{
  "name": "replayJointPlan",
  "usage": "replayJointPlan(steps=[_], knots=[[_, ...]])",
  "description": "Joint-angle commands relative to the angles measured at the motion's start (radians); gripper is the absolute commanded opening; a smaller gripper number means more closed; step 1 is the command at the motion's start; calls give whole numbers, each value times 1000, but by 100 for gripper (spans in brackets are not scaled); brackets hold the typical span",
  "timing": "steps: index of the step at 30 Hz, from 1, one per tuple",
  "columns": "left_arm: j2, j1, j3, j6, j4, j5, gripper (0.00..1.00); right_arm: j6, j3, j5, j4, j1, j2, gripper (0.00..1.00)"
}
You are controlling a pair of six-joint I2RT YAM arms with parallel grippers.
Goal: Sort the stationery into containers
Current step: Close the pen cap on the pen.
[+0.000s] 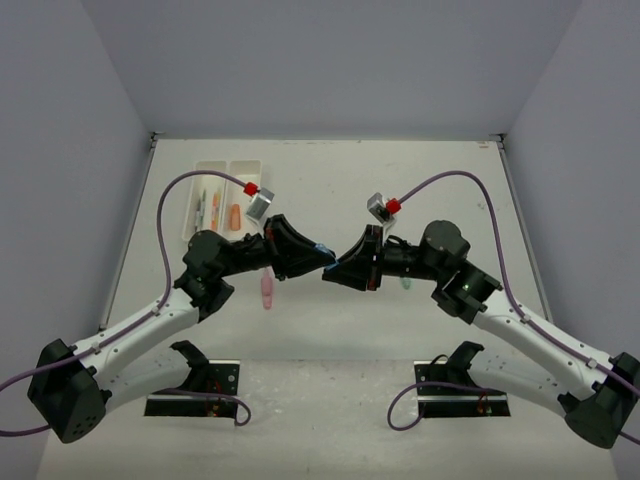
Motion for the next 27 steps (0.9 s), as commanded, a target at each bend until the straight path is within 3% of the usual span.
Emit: replayJointPlan(steps=[1, 7, 13, 16, 18, 20, 27], knots=[[32, -21, 14, 100, -105, -29, 0, 26, 174, 56, 59, 33, 36, 0], [51, -121, -23, 153, -100, -51, 0, 18, 296, 97, 59, 32, 124, 0], [15, -138, -96, 159, -103, -45, 0, 20, 248, 138, 179, 33, 105, 0], [-24, -137, -85, 208, -219, -134, 0, 20, 213, 118, 206, 34, 95, 0], [-77, -137, -33, 254, -319, -202, 31, 20, 178, 90, 218, 32, 94, 0], [-111, -137, 42, 303, -428, -275, 74, 26, 141, 66, 233, 32, 89, 0], [-149, -135, 225, 384, -525, -384, 79, 41, 46, 33, 258, 38, 58, 0]])
